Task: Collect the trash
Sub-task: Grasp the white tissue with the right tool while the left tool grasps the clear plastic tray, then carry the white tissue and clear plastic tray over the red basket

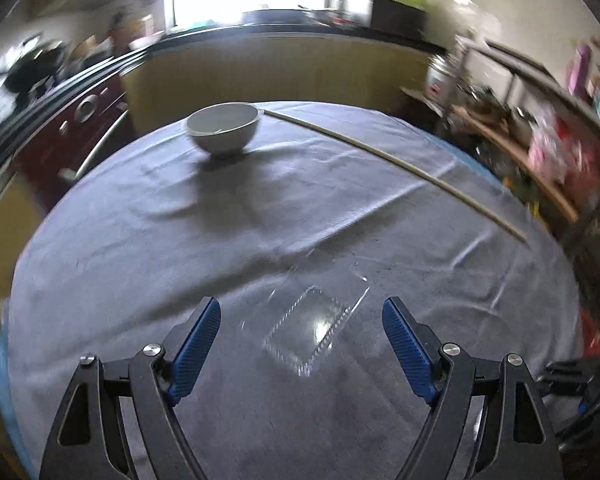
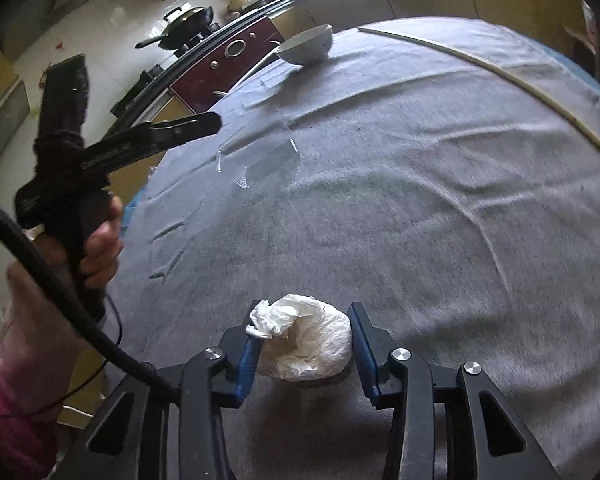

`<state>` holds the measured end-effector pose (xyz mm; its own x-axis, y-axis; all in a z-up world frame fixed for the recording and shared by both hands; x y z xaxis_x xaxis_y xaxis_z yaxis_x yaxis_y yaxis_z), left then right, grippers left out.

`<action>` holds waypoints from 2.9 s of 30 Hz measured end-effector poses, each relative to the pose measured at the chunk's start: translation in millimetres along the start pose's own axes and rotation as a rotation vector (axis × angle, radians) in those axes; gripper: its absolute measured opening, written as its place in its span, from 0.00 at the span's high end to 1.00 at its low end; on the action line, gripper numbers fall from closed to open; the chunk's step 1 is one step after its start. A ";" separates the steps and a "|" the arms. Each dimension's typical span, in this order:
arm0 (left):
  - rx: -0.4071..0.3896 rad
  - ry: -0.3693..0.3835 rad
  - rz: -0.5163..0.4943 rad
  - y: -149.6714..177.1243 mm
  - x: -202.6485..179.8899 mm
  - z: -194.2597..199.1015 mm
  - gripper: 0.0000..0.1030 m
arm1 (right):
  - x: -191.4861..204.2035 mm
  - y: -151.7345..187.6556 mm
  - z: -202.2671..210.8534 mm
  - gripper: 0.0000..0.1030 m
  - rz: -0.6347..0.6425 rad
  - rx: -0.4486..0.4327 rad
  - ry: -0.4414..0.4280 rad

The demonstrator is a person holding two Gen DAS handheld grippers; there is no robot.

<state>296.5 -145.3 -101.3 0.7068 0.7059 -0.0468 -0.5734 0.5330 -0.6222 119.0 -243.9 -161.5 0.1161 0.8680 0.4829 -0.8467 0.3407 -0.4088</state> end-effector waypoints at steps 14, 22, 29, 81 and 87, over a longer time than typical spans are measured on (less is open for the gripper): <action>0.155 0.043 -0.101 0.6 -0.1 -50.5 0.20 | -11.3 -2.2 0.9 0.57 -0.043 -0.010 -0.053; 0.151 -0.013 -0.003 7.7 2.2 -40.8 0.48 | -7.3 -0.5 19.6 0.57 -0.039 -0.057 -0.053; 0.127 -0.066 0.103 33.7 -9.2 -2.0 0.49 | 0.7 4.9 46.5 0.57 -0.036 -0.101 -0.051; -0.044 -0.155 0.159 155.4 -152.4 163.1 0.47 | -7.5 88.5 137.8 0.56 -0.073 -0.179 0.004; -0.040 -0.110 0.126 161.0 -170.4 163.0 0.46 | -4.1 89.5 135.6 0.56 -0.072 -0.179 0.010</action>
<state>16.2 -103.8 -66.1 0.5791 0.8142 -0.0418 -0.6361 0.4191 -0.6479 -27.7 -266.0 -95.0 0.1785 0.8423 0.5086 -0.7303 0.4598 -0.5051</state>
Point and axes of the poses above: each gripper's, at about its wrist camera, not at the fingertips, and z roughly against the way its jaws point, x to its left, y to its underside, the point moved 6 cm from there along -z, roughly the way its jaws point, and after that the axes turned 1 degree about y, right-handed, at the moved point
